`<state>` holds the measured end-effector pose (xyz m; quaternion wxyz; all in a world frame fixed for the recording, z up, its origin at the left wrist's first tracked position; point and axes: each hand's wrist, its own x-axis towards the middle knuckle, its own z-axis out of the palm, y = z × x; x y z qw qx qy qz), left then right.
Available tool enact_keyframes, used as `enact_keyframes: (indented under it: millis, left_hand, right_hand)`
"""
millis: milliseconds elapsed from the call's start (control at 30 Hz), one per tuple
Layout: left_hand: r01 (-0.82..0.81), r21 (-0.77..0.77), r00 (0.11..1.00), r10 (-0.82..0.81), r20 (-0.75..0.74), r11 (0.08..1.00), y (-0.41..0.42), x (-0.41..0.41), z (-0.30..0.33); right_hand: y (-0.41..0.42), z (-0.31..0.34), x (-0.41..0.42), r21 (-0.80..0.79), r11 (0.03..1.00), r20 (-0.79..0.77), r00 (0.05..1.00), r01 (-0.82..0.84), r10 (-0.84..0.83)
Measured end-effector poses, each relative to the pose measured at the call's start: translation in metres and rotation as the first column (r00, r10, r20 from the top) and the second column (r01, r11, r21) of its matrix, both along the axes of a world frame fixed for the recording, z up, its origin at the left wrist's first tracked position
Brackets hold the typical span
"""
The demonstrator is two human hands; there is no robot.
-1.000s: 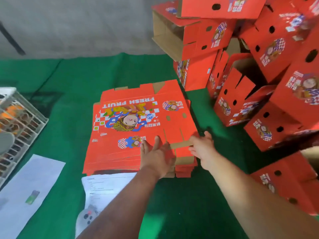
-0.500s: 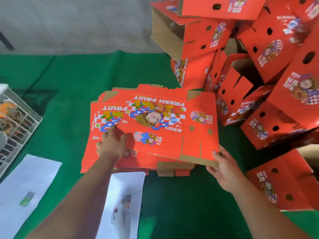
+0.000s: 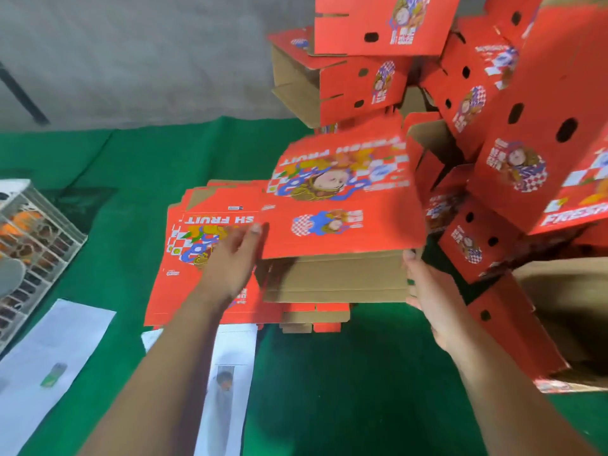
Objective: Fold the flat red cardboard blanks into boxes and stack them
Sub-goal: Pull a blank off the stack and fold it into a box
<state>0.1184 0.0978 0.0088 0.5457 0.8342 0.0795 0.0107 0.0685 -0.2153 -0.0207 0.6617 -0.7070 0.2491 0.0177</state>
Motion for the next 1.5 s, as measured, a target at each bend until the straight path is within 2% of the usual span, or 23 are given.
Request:
enact_keyframes:
  millis: [67, 133, 200, 300, 433, 567, 667, 800, 900, 1000, 1033, 1167, 1233, 1300, 1333, 1400, 1433, 1500]
  left_hand:
    - [0.068, -0.007, 0.996, -0.067, 0.060, 0.998, -0.016, -0.010, -0.005]
    - [-0.025, -0.089, 0.997, 0.032, 0.076, 0.996, -0.026, -0.022, -0.009]
    - [-0.063, -0.208, 0.993, 0.082, 0.084, 0.976, -0.030, -0.031, -0.014]
    - [0.014, -0.349, 0.998, 0.009, 0.065, 0.937, -0.035, -0.048, -0.020]
    - [0.155, -0.376, 0.983, -0.104, 0.154, 0.913, -0.033, -0.066, -0.031]
    - [0.209, -0.406, 0.972, -0.146, 0.182, 0.890, -0.019, -0.079, -0.051]
    - [0.221, -0.431, 0.972, -0.159, 0.174, 0.875, -0.017, -0.081, -0.062]
    - [0.181, -0.373, 0.972, -0.108, 0.208, 0.910, -0.025, -0.084, -0.069]
    - [0.186, -0.304, 0.978, -0.147, 0.147, 0.934, -0.019, -0.096, -0.072]
    - [0.252, -0.075, 0.967, -0.250, 0.039, 0.965, -0.016, -0.100, -0.066]
    - [0.279, -0.042, 0.960, -0.279, 0.021, 0.959, -0.017, -0.103, -0.064]
    - [0.293, -0.214, 0.954, -0.299, 0.007, 0.932, -0.029, -0.113, -0.053]
    - [0.146, -0.351, 0.989, -0.148, 0.023, 0.925, -0.038, -0.107, -0.047]
    - [-0.081, -0.512, 0.997, 0.078, -0.027, 0.855, -0.041, -0.097, -0.040]
    - [-0.133, -0.561, 0.991, 0.111, -0.073, 0.817, -0.044, -0.096, -0.037]
    - [-0.165, -0.573, 0.986, 0.123, -0.112, 0.803, -0.045, -0.103, -0.035]
    - [-0.175, -0.553, 0.984, 0.133, -0.115, 0.814, -0.044, -0.110, -0.034]
    - [-0.208, -0.468, 0.978, 0.167, -0.128, 0.859, -0.053, -0.118, -0.037]
  right_hand:
    - [0.000, 0.007, -0.002, 0.066, 0.997, 0.042, 0.998, -0.044, 0.041]
    - [-0.005, 0.014, -0.006, 0.115, 0.993, 0.074, 0.997, -0.013, 0.004]
    - [-0.014, 0.017, -0.011, 0.064, 0.998, 0.100, 0.995, -0.005, -0.001]
    - [-0.026, 0.015, -0.019, 0.061, 0.998, 0.090, 0.996, -0.029, 0.023]
    - [-0.043, 0.011, -0.033, 0.109, 0.973, 0.134, 0.973, -0.203, 0.188]
    - [-0.052, 0.012, -0.038, 0.241, 0.934, 0.162, 0.960, -0.265, 0.231]
    - [-0.052, 0.000, -0.033, 0.329, 0.920, 0.084, 0.977, -0.211, 0.194]
    - [-0.037, -0.017, -0.035, 0.218, 0.932, 0.094, 0.957, -0.289, 0.275]
    - [-0.044, -0.037, -0.049, 0.059, 0.916, 0.047, 0.917, -0.398, 0.395]
    - [-0.050, -0.056, -0.067, -0.001, 0.893, 0.041, 0.892, -0.451, 0.450]
    - [-0.051, -0.061, -0.073, -0.001, 0.894, 0.035, 0.893, -0.448, 0.448]
    - [-0.062, -0.067, -0.089, -0.055, 0.888, 0.005, 0.890, -0.456, 0.457]
    - [-0.068, -0.061, -0.095, -0.062, 0.878, 0.018, 0.879, -0.475, 0.477]
    - [-0.072, -0.054, -0.096, 0.133, 0.910, 0.098, 0.919, -0.393, 0.383]
    - [-0.074, -0.051, -0.095, 0.266, 0.908, 0.140, 0.945, -0.324, 0.296]
    - [-0.077, -0.044, -0.092, 0.456, 0.870, 0.161, 0.979, -0.188, 0.127]
    - [-0.078, -0.040, -0.090, 0.486, 0.861, 0.154, 0.985, -0.149, 0.084]
    - [-0.075, -0.031, -0.089, 0.440, 0.881, 0.157, 0.981, -0.175, 0.117]
